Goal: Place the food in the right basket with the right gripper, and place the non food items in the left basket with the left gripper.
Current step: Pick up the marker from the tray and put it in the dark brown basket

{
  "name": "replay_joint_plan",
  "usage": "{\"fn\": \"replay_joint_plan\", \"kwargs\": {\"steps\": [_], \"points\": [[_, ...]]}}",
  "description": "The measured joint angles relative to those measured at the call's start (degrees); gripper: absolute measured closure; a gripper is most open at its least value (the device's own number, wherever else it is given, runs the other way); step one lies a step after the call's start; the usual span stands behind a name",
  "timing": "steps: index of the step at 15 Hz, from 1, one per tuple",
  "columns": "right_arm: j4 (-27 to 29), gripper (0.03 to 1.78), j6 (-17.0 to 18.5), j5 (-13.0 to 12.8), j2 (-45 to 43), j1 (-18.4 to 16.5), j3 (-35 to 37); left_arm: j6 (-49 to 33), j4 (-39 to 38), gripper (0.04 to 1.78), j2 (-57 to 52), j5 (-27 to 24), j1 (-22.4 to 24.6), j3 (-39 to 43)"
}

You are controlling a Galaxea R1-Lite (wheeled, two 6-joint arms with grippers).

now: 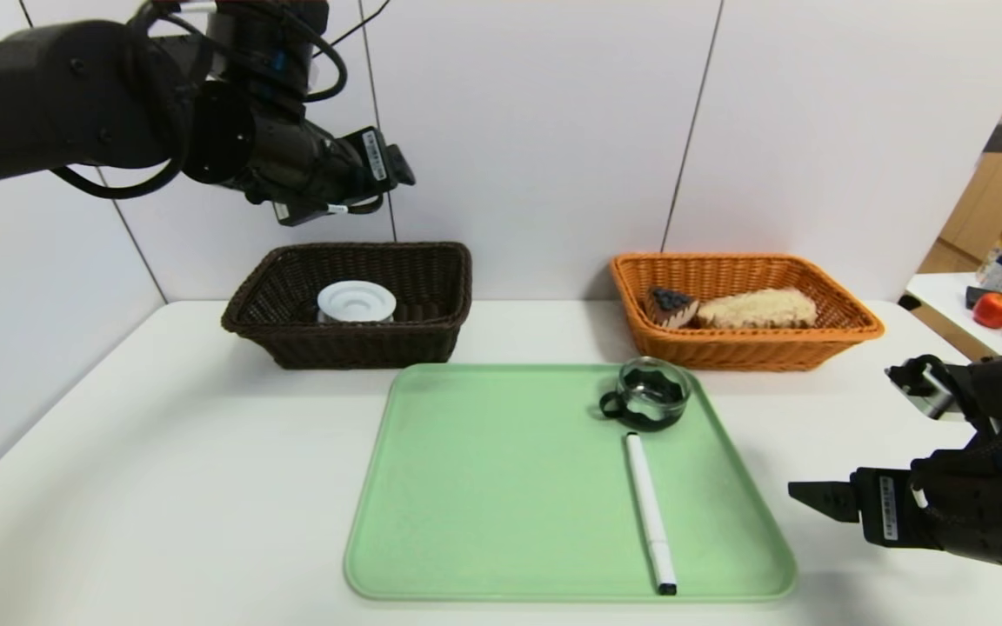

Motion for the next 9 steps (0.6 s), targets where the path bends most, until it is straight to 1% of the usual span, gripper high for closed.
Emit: {"fn": "replay_joint_plan", "kwargs": {"steps": [3,6,9], "points": [[0.0,0.1,0.3,0.02,0.0,0.28,-0.04,1.32,1.26,0.21,-3.74,0.44,-7.58,0.29],[0.0,0.1,0.41,-0.05,-0.15,0.5,-0.04,2.82,1.12,0.18,-5.32,0.91,-13.76,0.35],[0.05,0.1,0.67,-0.06,-0.83,0.52,0.33,2.91,-1.41,0.16,-5.57,0.44,-19.52,0.63]]}}
